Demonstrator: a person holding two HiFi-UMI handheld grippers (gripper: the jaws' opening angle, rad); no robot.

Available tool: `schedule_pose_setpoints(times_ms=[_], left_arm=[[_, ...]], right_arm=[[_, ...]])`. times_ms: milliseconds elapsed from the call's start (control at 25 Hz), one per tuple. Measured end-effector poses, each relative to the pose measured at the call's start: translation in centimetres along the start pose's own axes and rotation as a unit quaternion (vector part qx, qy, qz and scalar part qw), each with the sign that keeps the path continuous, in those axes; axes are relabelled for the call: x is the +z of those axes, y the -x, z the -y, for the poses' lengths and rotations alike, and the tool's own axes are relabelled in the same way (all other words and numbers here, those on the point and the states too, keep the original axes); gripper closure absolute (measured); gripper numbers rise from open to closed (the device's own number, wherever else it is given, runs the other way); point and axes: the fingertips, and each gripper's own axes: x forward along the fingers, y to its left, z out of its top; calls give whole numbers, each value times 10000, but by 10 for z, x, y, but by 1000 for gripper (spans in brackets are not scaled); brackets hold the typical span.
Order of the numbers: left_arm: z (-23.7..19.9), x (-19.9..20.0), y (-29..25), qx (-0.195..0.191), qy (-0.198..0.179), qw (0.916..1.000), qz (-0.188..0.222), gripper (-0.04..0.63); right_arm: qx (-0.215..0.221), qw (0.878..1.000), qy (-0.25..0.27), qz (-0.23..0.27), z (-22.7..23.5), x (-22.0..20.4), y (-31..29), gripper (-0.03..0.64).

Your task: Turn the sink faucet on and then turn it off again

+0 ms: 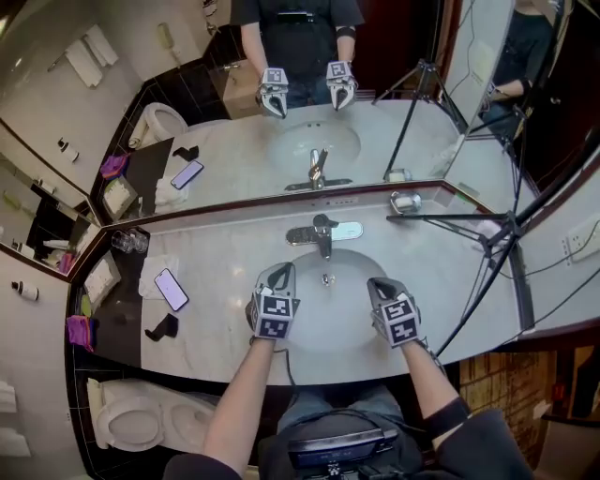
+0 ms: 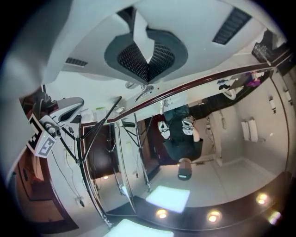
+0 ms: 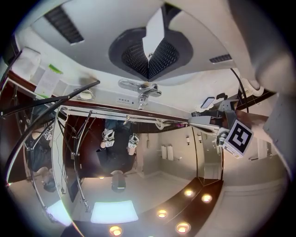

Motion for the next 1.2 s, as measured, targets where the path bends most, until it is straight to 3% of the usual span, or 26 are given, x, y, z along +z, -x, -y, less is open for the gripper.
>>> schedule_pose_setpoints(times_ms=[280, 680, 1200], left_arm=[[-13, -24, 52, 171, 876, 9960, 49, 592], [-32, -65, 103, 544, 1405, 9886, 53, 594], [-31, -75, 115, 712, 1427, 9871, 162, 592]], right_arm=[[-94, 9998, 109, 162, 0, 20, 17, 595], [-129, 9997, 166, 136, -10, 19, 26, 594], [-43, 9997, 218, 32, -21, 8, 24, 595]])
